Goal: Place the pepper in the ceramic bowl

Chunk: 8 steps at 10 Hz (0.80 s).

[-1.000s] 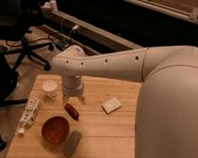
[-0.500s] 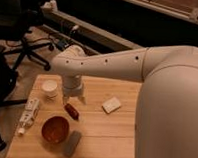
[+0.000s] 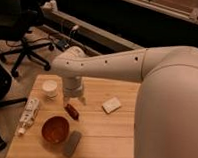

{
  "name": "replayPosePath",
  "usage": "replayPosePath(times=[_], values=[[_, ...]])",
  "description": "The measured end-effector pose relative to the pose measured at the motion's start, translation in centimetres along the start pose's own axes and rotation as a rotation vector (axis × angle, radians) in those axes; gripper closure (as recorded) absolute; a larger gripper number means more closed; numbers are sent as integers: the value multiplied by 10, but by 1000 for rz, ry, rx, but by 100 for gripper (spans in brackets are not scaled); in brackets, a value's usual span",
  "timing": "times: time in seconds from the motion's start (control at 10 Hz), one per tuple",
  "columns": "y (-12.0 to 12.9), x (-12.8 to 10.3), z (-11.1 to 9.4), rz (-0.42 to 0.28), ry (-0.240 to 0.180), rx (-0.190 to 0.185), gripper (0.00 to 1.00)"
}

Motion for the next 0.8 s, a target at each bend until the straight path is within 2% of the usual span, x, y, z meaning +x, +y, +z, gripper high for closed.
replayPosePath(times=[0.2, 0.3, 0.4, 0.5, 0.7, 0.8], values=[[0, 7, 23, -50, 29, 29, 35], [4, 7, 35, -91, 22, 23, 35], [11, 4, 46, -148, -9, 1, 35], [22, -2, 53, -225, -61, -30, 35], [37, -3, 75, -383, -142, -105, 35], [38, -2, 84, -433, -161, -124, 35]])
